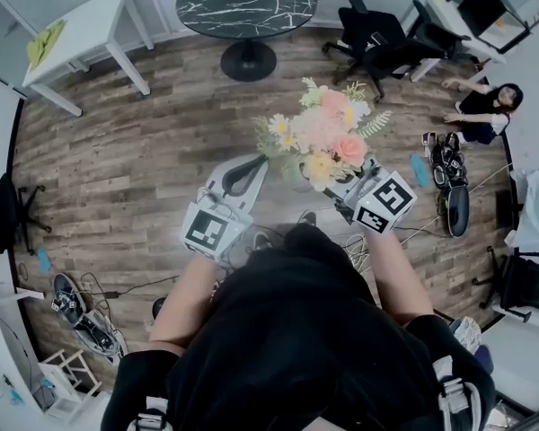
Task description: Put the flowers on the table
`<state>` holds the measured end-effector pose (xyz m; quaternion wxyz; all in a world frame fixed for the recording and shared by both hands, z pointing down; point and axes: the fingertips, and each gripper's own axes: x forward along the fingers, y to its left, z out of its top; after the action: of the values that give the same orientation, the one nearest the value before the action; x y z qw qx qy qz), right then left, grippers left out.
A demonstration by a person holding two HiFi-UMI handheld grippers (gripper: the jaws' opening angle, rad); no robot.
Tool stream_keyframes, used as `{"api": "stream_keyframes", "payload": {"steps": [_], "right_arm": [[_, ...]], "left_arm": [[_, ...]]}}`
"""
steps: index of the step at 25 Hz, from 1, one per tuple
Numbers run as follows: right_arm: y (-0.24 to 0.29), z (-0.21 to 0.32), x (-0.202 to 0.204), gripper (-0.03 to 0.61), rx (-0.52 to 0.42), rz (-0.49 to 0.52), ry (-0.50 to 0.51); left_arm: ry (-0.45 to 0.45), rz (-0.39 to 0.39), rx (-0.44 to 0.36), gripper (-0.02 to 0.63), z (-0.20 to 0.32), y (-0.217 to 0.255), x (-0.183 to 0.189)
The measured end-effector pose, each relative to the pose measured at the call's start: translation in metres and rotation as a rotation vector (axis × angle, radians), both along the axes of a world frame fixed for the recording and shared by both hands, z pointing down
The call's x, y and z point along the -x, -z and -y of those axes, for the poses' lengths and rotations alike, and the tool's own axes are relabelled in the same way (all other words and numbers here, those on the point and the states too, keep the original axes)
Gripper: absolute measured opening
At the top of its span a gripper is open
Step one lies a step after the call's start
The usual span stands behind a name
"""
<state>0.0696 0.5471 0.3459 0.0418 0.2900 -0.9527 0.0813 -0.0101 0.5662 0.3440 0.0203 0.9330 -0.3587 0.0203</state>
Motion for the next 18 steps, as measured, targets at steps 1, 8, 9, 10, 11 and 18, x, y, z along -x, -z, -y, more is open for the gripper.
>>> {"api": "stream_keyframes", "payload": {"steps": [1, 8, 9, 10, 11, 18], "right_arm": [[0.000, 0.004, -0.001, 0.359, 0.002, 0.005, 0.000], [-0.009, 0.030, -0.013, 0.359, 0.009, 0.012, -0.001], [-0.010, 0.036, -0.015, 0.359, 0.010, 0.015, -0.002], [-0.011, 0.040, -0.016, 0.359, 0.009, 0.016, -0.001], [-0.013, 0.042, -0.017, 0.359, 0.007, 0.017, 0.001], [-0.018, 0.086, -0.032, 0.359, -0.013, 0.008, 0.012]], "left_arm": [[0.005, 0.004, 0.004, 0.012, 0.004, 0.000, 0.000], [0.024, 0.018, 0.002, 0.012, 0.024, -0.005, -0.005], [0.028, 0.017, 0.001, 0.012, 0.029, -0.006, -0.006], [0.033, 0.011, -0.002, 0.012, 0.032, -0.006, -0.006], [0.038, 0.005, -0.005, 0.012, 0.033, -0.006, -0.007], [0.056, 0.027, -0.008, 0.012, 0.073, -0.007, -0.023]]}}
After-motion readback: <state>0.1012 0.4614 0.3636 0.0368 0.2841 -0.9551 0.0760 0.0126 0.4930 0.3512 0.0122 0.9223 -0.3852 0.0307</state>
